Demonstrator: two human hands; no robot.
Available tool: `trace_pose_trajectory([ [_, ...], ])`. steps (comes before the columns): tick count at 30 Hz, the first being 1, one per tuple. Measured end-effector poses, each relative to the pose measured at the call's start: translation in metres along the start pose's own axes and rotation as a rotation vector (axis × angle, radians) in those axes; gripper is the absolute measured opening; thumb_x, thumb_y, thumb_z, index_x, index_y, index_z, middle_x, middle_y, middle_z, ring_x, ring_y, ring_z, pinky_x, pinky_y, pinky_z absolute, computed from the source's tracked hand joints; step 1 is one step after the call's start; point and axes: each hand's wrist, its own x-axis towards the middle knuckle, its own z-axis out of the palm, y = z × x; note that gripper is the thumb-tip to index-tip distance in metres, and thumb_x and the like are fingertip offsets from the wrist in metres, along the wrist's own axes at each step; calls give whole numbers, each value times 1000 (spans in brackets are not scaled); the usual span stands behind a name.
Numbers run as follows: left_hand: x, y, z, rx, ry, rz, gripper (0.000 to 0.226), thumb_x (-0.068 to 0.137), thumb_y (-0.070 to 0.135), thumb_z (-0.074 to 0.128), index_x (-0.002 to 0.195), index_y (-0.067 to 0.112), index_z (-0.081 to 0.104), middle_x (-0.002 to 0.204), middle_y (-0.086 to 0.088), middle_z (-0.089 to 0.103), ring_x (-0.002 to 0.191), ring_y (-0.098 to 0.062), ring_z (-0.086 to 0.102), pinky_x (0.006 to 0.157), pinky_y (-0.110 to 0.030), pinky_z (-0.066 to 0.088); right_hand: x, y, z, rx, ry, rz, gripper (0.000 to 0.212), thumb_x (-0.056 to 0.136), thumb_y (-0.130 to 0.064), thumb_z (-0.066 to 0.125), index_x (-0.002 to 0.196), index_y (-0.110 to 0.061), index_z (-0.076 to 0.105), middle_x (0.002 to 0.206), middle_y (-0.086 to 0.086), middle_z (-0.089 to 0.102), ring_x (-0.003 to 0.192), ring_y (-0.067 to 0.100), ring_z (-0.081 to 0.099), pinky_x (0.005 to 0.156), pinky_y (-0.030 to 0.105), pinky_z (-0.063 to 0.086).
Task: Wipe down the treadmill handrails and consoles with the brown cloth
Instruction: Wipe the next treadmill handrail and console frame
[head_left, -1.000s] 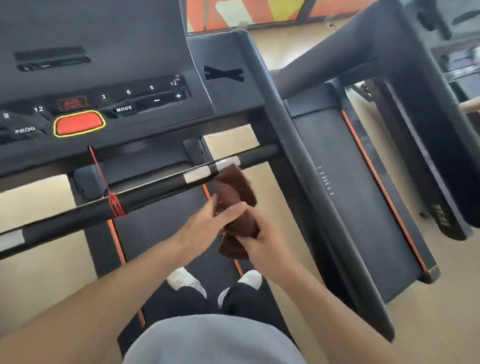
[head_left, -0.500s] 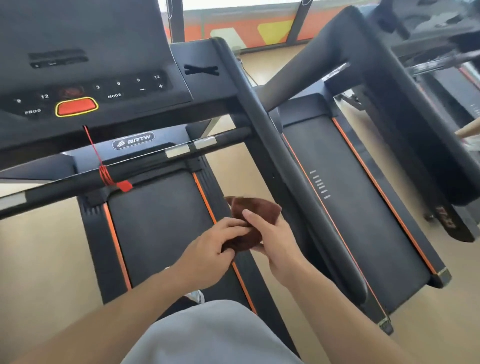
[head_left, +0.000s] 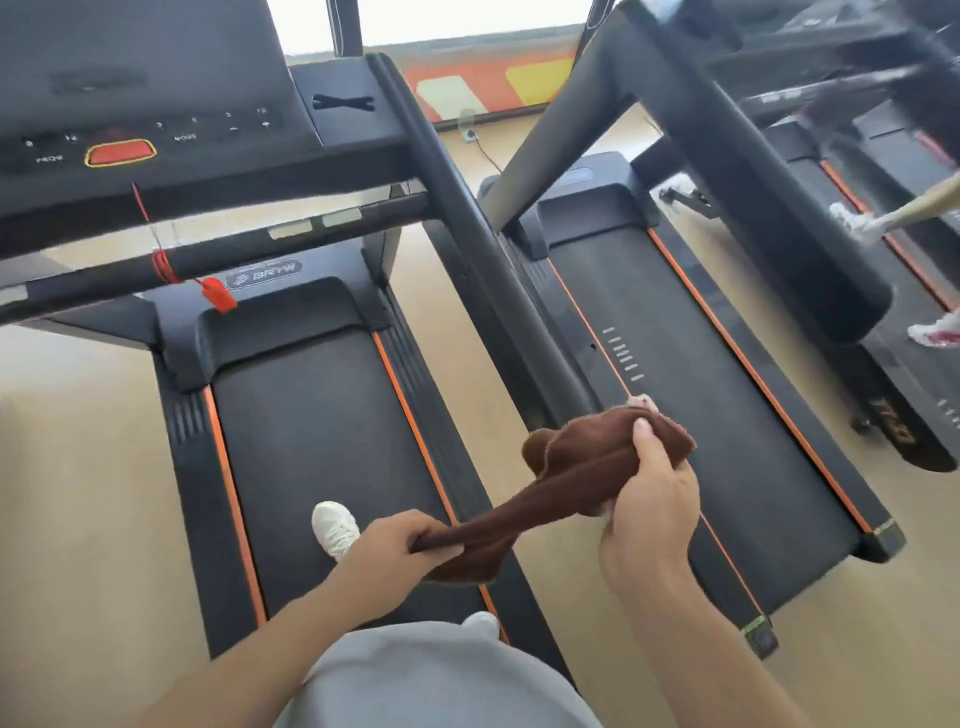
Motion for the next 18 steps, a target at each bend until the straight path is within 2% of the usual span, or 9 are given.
trace_pose_trajectory([
  [2, -2, 10, 10, -53, -40, 22, 5, 89, 36, 75, 86, 32, 75, 83, 17, 71, 77, -5, 69, 83, -36, 59, 1, -8, -26, 4, 61, -25, 14, 103, -25, 58, 111, -30, 69, 103, -11, 76, 94, 10, 73, 95, 34, 58],
  [4, 1, 23, 18, -95, -92, 31, 4, 91, 32, 74, 88, 32, 76, 85, 12, 74, 79, -8, 73, 84, -34, 61, 3, -15, -50, 21, 124, -55, 15, 104, -24, 55, 111, -30, 67, 80, -14, 75, 73, 5, 72, 78, 27, 60],
  [5, 2, 30, 21, -97, -116, 33, 5, 92, 30, 73, 90, 32, 77, 85, 14, 74, 81, -5, 73, 84, -32, 61, 4, -19, -59, 34, 161, -66, 18, 104, -24, 55, 116, -29, 68, 81, -13, 75, 75, 7, 72, 76, 29, 59],
  [7, 9, 44, 25, -83, -127, 58, 7, 94, 28, 71, 92, 28, 78, 80, 21, 72, 79, 5, 67, 82, -24, 57, 11, -25, -74, 75, 228, -107, 25, 103, -28, 58, 125, -29, 69, 106, -8, 75, 95, 14, 70, 86, 36, 59],
  [10, 25, 62, 28, -226, -3, 53, 2, 93, 31, 72, 93, 30, 74, 86, 10, 75, 84, -1, 68, 82, -24, 53, 26, -32, -78, 26, 36, -241, 46, 103, -34, 58, 149, -26, 52, 109, -15, 73, 106, 10, 70, 88, 28, 60],
  [12, 40, 65, 27, -306, 161, -4, 29, 89, 38, 75, 115, 32, 64, 110, 16, 71, 106, -3, 63, 93, -21, 47, 45, -23, -72, -366, -178, -339, 70, 100, -35, 63, 161, -24, 29, 131, -21, 63, 122, 2, 60, 103, 22, 50],
  [14, 53, 65, 23, -258, 251, -59, 58, 90, 42, 73, 141, 30, 48, 138, 19, 53, 128, -4, 50, 106, -24, 37, 70, -2, -57, -864, -330, -357, 89, 93, -43, 71, 164, -23, 21, 153, -17, 41, 143, 7, 40, 118, 28, 34],
  [16, 65, 66, 21, -264, 208, -97, 60, 97, 40, 64, 151, 28, 39, 150, 14, 46, 136, -8, 44, 108, -26, 33, 87, 25, -36, -1267, -425, -378, 107, 84, -58, 75, 164, -27, 9, 161, -9, 31, 147, 16, 31, 118, 39, 34],
  [18, 77, 67, 26, -361, 99, -144, 51, 103, 37, 54, 151, 29, 40, 151, 10, 48, 130, -7, 48, 105, -24, 33, 98, 45, -12, -1508, -386, -472, 112, 81, -65, 73, 161, -30, 3, 157, -3, 35, 140, 23, 43, 105, 44, 48],
])
